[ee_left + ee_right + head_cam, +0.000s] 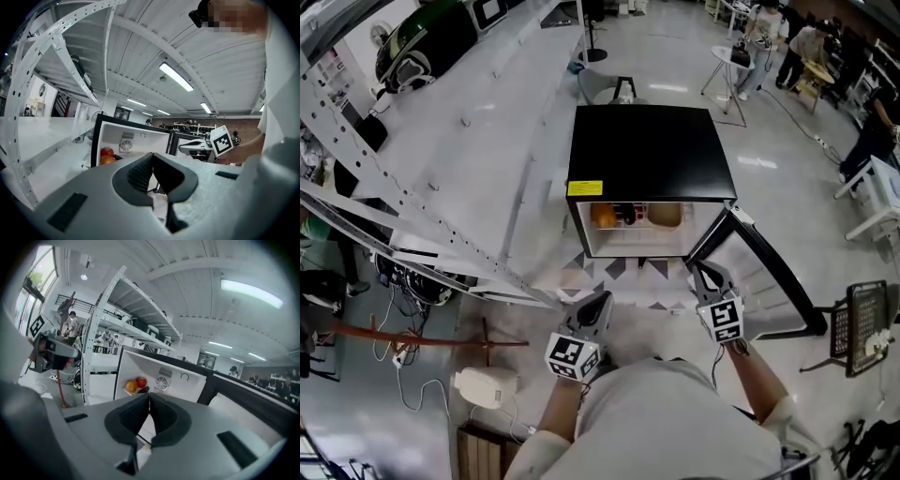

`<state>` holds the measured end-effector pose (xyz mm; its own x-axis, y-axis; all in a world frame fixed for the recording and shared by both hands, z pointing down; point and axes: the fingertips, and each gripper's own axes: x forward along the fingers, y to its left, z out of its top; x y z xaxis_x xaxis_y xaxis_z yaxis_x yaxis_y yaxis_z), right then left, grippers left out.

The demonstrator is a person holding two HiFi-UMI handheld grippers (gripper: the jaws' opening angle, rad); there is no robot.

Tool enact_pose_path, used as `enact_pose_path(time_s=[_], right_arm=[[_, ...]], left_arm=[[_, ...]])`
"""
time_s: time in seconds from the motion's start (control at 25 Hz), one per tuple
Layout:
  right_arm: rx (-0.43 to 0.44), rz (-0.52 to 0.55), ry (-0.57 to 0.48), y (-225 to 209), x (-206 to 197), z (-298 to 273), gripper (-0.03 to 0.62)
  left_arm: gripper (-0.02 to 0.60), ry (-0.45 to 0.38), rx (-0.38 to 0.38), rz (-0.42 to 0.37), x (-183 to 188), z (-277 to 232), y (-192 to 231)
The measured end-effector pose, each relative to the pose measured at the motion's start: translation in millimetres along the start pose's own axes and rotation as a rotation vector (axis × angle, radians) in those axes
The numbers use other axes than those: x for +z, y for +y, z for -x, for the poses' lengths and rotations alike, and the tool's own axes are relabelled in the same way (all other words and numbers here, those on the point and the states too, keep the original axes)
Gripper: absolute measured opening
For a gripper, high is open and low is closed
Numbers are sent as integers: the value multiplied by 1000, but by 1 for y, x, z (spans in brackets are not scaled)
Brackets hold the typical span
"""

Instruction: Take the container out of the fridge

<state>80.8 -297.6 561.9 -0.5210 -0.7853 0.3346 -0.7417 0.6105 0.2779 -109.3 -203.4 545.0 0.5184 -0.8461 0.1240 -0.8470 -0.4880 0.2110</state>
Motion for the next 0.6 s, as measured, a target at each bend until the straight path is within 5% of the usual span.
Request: enact_pose_path(time_s=[0.6], right_arm=[[22,254,169,8,-20,-108,143]], left_arm=[[5,9,-45,42,-7,-7,34]])
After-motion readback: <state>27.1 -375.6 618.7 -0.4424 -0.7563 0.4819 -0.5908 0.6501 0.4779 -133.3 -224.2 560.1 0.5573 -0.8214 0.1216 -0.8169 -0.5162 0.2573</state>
